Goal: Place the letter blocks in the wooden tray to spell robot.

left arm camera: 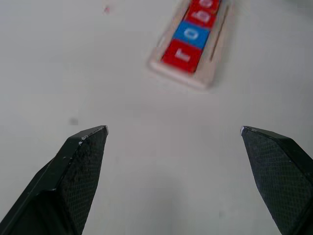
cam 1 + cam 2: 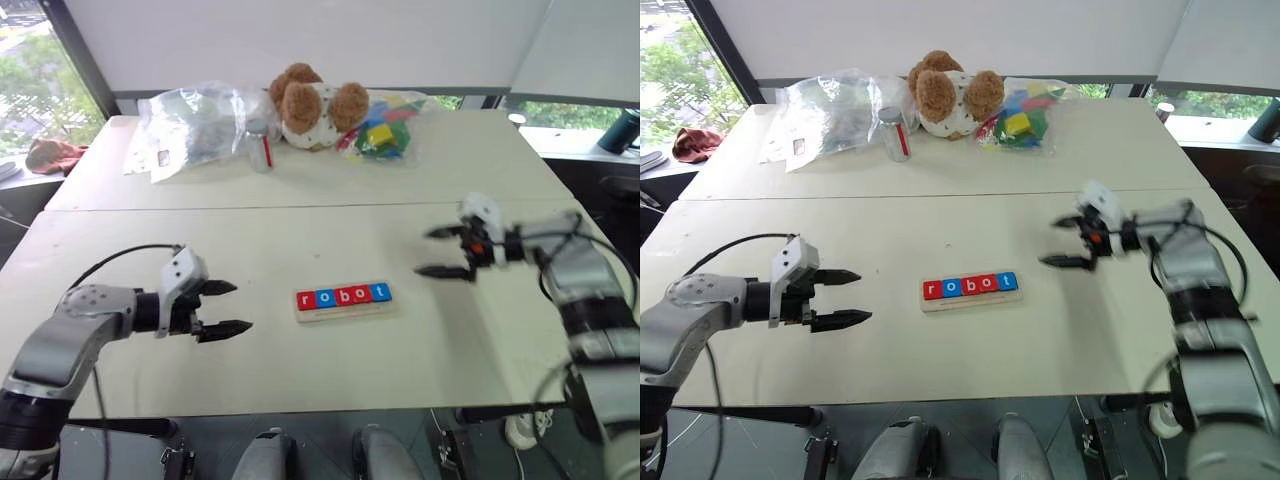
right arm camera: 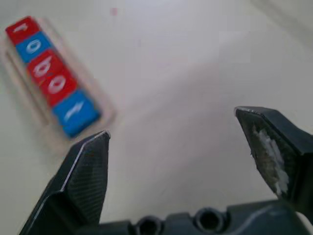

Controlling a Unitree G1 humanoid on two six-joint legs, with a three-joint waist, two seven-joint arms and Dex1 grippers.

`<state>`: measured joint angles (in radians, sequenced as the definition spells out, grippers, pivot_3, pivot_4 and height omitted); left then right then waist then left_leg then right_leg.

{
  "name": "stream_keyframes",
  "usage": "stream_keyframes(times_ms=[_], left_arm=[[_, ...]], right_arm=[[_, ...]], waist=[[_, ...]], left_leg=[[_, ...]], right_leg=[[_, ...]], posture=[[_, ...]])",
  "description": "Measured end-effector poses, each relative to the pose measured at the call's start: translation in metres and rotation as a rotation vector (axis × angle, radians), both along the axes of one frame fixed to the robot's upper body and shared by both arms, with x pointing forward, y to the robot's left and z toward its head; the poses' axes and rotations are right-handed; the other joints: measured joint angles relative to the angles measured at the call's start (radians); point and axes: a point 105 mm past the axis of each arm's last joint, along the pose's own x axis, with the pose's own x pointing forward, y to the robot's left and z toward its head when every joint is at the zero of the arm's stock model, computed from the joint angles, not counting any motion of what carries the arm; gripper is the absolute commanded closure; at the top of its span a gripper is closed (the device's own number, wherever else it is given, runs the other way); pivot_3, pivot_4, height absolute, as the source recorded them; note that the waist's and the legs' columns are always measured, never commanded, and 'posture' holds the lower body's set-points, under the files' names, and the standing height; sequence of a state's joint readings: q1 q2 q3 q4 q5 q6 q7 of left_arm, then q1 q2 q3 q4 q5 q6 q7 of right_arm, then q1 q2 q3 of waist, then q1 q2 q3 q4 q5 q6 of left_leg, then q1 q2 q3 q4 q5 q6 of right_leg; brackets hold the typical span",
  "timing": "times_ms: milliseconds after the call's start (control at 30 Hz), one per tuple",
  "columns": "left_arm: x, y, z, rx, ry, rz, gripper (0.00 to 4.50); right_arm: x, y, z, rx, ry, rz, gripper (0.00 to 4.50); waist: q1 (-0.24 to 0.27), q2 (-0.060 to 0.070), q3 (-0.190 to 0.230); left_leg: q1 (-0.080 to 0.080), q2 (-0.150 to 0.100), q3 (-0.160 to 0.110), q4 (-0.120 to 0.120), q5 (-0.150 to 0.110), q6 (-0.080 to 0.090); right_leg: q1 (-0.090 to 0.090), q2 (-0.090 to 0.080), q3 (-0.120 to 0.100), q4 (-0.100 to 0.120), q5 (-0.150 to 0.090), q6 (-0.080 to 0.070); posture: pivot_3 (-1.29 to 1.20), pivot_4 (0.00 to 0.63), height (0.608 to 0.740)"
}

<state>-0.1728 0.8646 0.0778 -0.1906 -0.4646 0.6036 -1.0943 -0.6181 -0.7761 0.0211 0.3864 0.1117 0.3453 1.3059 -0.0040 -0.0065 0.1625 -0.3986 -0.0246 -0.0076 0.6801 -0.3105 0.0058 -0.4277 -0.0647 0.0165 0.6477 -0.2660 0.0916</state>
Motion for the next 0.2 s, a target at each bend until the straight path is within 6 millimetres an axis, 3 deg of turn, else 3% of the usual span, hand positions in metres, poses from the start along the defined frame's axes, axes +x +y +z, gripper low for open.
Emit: stream_keyframes(times_ms=[200], left_arm=[[0.011,0.009,-0.008,-0.06,0.011,0.104,0.0]], right_arm=[[-0.031,0.0,-0.019,0.132,0.037,-0.245,0.06]], waist=[[-0.007,0.0,0.0]], left_leg=[[0.004,0.0,0.001,0.002,0.0,0.0]], right_leg=[[0.003,0.0,0.001,0.003,0.0,0.0]], posture=[[0.0,0.15,0.74]])
